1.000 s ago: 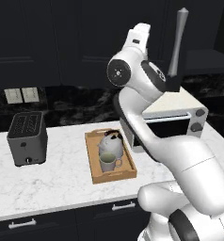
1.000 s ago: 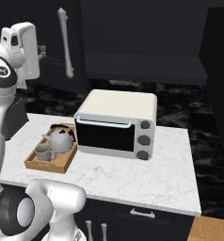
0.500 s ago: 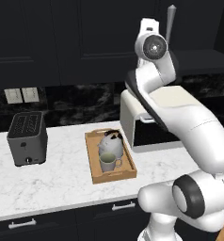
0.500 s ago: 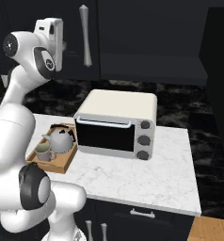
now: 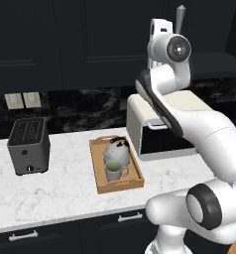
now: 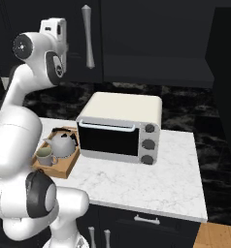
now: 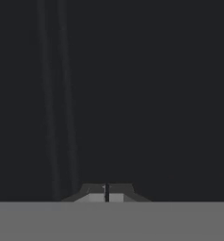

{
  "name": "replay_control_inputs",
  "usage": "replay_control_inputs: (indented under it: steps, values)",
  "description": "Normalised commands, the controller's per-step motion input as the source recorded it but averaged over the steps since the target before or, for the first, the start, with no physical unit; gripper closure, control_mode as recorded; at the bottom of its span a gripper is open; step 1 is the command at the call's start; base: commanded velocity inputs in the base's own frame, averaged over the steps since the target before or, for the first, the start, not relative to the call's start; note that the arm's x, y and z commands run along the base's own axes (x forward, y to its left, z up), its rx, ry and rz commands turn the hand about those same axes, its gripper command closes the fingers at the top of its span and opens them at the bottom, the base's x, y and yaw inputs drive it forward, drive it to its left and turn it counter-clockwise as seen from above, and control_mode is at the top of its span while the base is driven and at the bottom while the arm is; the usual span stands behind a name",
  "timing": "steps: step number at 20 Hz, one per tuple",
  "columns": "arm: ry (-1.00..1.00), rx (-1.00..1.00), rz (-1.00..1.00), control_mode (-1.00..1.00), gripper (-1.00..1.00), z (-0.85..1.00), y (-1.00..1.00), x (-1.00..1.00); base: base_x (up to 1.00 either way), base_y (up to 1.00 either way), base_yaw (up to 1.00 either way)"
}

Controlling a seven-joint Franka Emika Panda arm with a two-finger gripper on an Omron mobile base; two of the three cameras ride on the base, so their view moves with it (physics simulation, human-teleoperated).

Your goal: Pick the kettle from the counter and place it on the tray. Then pick the mug from the cabinet and place it on the tray. Then close the cabinet doors.

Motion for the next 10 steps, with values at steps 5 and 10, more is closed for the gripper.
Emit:
replay_control_inputs:
  steps: [5,10]
  values:
    - [0.02,0.0,0.14,-1.0,1.0,-0.39,0.0,1.0,0.0,0.0,0.0]
    - [0.06,0.0,0.08,-1.0,1.0,-0.4,0.05,1.0,0.0,0.0,0.0]
